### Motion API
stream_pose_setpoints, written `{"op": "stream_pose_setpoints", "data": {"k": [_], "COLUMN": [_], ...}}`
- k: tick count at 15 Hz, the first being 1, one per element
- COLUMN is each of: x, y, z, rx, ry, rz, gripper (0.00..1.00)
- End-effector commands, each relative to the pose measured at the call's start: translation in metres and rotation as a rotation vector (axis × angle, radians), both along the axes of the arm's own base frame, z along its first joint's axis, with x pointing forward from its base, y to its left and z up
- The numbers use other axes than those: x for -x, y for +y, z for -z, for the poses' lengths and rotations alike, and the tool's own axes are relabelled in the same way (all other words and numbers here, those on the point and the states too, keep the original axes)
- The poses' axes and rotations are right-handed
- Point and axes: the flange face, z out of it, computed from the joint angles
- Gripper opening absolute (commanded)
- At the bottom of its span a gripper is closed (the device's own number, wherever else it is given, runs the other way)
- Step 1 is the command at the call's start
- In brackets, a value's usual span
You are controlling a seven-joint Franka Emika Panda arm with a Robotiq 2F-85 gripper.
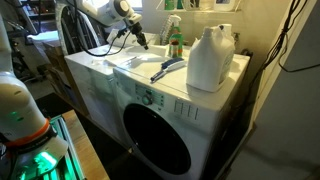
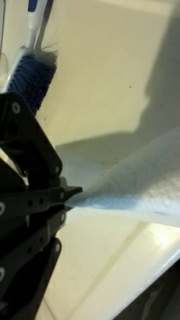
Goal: Pick up the paper towel on top of the right laundry machine and use it to wipe the left laundry machine top
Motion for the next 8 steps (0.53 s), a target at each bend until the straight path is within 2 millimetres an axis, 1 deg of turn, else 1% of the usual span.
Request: {"op": "stream_pose_setpoints", "data": {"k": [1, 3, 4, 5, 6, 8], "x": [0.008, 0.006, 0.005, 0.004, 0.004, 0.005], "y": [-0.028, -0.041, -0.047, -0.052, -0.055, -0.061], "z": [0.009, 0.013, 0.014, 0.015, 0.016, 0.02], "rx": [-0.092, -0.107, -0.117, -0.13, -0.141, -0.146], "ry": [0.102, 0.142, 0.159, 0.172, 0.183, 0.215], "rz": [-0.103, -0.165, -0.194, -0.223, -0.252, -0.297], "gripper": [0.0, 0.0, 0.16, 0.27, 0.33, 0.48]}}
